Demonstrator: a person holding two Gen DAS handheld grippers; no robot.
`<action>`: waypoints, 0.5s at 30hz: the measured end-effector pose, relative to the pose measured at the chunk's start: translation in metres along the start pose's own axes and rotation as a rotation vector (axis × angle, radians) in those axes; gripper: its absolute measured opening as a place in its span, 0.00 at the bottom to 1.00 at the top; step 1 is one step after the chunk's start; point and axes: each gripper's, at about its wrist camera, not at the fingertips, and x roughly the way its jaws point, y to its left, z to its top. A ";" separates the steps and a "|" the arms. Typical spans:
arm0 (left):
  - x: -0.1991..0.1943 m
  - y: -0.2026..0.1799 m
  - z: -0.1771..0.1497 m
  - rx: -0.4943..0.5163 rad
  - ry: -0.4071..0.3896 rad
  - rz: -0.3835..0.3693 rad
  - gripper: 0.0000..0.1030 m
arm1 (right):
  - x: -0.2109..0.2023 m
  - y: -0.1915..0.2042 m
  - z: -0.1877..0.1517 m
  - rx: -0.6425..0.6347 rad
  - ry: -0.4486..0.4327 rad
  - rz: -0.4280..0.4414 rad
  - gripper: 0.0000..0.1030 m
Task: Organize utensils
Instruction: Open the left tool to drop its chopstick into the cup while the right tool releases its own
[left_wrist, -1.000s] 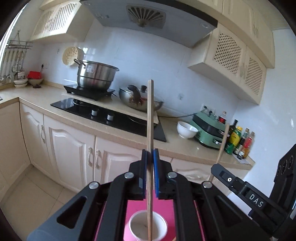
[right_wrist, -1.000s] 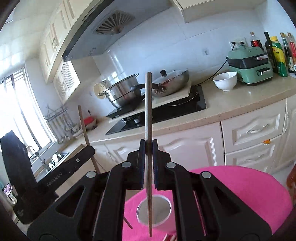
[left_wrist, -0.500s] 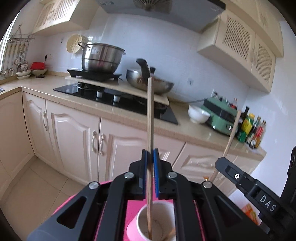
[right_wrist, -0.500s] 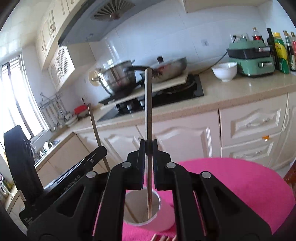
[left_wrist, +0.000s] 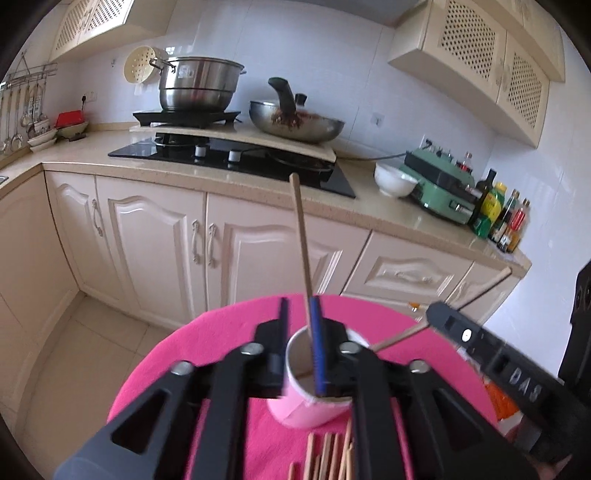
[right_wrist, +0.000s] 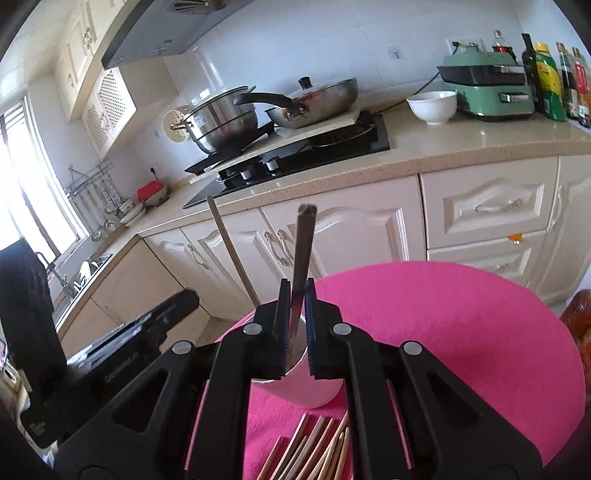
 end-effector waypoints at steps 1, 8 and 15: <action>-0.005 0.002 -0.002 -0.002 0.005 0.004 0.26 | -0.001 0.000 0.000 0.009 0.010 -0.006 0.10; -0.030 0.014 -0.018 -0.012 0.100 0.021 0.35 | -0.029 0.008 0.002 -0.008 -0.007 -0.035 0.51; -0.036 0.025 -0.065 0.001 0.290 0.031 0.35 | -0.071 0.009 -0.006 -0.068 -0.014 -0.092 0.51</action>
